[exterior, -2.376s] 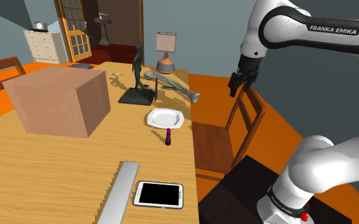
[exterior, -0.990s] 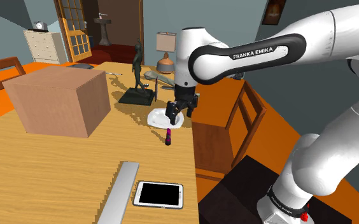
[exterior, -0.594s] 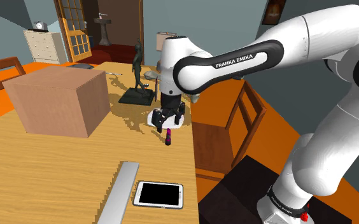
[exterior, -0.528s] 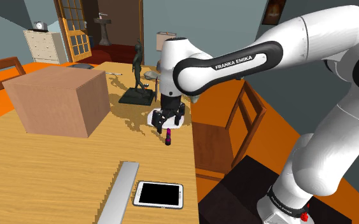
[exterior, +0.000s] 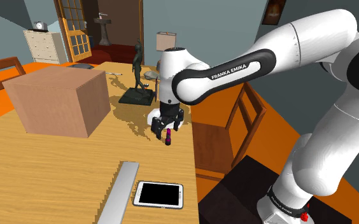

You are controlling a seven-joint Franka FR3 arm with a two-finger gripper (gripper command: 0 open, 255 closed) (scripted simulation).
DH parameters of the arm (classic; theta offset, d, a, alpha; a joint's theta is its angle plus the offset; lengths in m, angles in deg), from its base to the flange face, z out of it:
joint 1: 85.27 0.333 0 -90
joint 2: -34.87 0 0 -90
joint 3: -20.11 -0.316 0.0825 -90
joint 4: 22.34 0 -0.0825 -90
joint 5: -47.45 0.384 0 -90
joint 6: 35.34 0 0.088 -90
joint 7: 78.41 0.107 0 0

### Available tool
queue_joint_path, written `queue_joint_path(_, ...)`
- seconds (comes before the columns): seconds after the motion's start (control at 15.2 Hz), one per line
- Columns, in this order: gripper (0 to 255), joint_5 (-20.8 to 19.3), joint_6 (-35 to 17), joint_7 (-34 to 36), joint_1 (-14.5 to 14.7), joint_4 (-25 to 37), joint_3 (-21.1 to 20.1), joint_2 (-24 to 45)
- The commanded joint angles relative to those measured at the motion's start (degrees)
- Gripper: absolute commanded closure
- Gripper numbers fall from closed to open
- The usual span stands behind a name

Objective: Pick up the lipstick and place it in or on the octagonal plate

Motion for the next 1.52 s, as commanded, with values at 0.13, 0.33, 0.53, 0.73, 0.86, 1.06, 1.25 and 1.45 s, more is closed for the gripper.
queue_joint_path(0.13, 0, 0.0, -0.1, 0.0, 0.0, 0.0, 0.0, 0.0)
queue_joint_path(0.33, 255, 0.0, -0.1, 0.0, 0.0, 0.0, 0.0, 0.0)
queue_joint_path(0.53, 255, 0.0, -0.1, 0.0, 0.0, 0.0, 0.0, 0.0)
queue_joint_path(0.73, 255, 0.0, -0.1, 0.0, 0.0, 0.0, 0.0, 0.0)
queue_joint_path(0.86, 255, 0.0, -0.1, 0.0, 0.0, 0.0, 0.0, 0.0)
queue_joint_path(1.06, 255, 0.2, 2.2, -0.2, 0.0, 1.5, 0.1, -0.8)
queue_joint_path(1.25, 255, 0.4, 4.5, -0.4, 0.0, 3.1, 0.2, -1.5)
queue_joint_path(1.45, 255, 0.6, 6.8, -0.5, -0.1, 4.9, 0.3, -2.1)
